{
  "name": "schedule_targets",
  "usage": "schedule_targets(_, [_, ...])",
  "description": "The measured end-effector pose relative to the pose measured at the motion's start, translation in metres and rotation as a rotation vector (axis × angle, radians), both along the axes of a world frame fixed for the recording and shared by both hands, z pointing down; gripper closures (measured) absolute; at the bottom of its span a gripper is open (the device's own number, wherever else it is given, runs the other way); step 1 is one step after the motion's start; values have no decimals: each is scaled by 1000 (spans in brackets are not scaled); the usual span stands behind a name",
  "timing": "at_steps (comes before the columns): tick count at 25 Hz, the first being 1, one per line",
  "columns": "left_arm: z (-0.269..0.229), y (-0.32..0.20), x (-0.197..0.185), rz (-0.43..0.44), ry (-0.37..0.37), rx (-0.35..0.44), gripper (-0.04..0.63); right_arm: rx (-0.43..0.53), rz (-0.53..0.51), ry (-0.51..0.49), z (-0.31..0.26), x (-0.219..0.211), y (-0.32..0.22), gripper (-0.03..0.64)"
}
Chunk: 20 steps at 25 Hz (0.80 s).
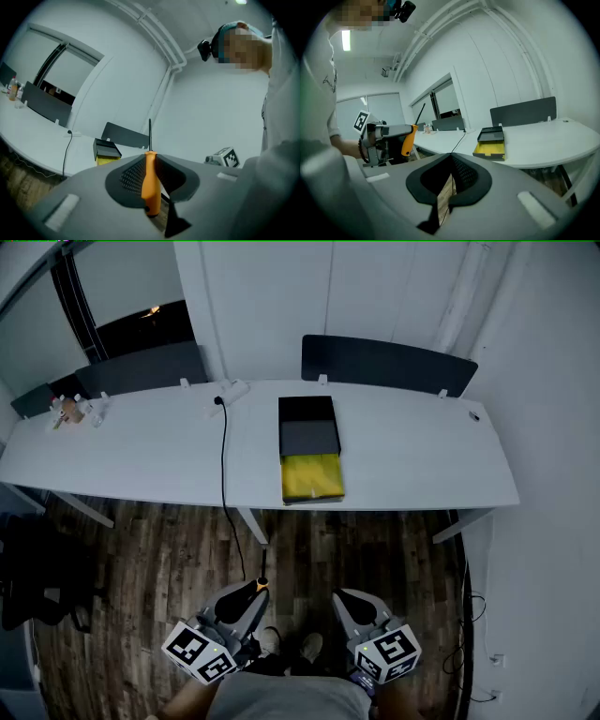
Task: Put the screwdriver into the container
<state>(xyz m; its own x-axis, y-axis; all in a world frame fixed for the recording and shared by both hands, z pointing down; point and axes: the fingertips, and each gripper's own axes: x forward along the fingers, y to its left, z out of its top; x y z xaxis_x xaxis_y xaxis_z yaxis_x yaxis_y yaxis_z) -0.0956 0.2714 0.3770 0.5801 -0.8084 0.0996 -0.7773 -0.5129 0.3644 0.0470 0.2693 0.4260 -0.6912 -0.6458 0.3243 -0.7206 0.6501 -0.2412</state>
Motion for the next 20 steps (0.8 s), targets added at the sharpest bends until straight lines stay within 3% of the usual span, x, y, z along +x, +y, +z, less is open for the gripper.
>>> schedule_targets(5, [4, 13, 0, -1, 1, -24, 527, -2, 4, 12, 1, 1, 15, 603])
schedule_targets(20, [-6, 14, -25, 38, -8, 14, 526, 14, 38, -8, -12, -33, 12, 603])
